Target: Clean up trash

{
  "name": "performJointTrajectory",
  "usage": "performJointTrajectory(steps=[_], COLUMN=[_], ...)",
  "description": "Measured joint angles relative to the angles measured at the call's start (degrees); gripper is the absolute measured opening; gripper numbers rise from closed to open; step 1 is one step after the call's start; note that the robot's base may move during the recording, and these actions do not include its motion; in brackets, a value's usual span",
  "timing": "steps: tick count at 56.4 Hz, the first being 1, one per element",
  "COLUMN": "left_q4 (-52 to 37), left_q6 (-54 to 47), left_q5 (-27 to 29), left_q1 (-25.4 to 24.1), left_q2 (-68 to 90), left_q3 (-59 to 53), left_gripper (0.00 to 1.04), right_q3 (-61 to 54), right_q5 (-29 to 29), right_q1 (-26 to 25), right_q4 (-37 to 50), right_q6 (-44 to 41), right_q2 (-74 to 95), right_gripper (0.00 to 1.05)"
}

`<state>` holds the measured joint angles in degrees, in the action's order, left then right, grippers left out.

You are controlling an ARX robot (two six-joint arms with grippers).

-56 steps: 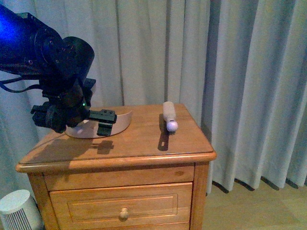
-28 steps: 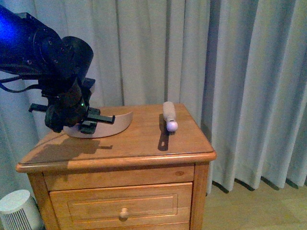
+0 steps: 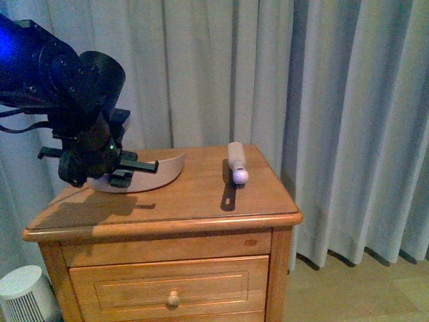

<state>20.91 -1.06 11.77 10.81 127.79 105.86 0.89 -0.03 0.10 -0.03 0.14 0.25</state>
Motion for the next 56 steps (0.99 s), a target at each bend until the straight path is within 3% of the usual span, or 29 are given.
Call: performJointTrajectory(steps=[15, 25, 46, 56], left_q4=[-11.7, -20.3, -23.7, -24.6], left_q6=[-8.9, -14.2, -18.0, -18.6], left_q5=[-0.9, -4.1, -5.7, -6.1], left_q1=[-1.0, -1.4, 0.5, -4.5], left_q2=[-13.4, -31.6, -57.3, -68.3], left_q3=[-11.1, -26.7, -49.8, -57.2], left_gripper=[0.28, 0.28, 0.28, 0.28], right_q3=[0.0, 0.0, 0.0, 0.0], right_q5=[0.0, 0.0, 0.0, 0.0], right_q1=[0.0, 0.0, 0.0, 0.0], right_q4=[0.0, 0.0, 0.0, 0.0], right_q6=[0.0, 0.0, 0.0, 0.0], right_q2=[0.0, 0.0, 0.0, 0.0], right_gripper=[0.97, 0.97, 0.97, 0.97])
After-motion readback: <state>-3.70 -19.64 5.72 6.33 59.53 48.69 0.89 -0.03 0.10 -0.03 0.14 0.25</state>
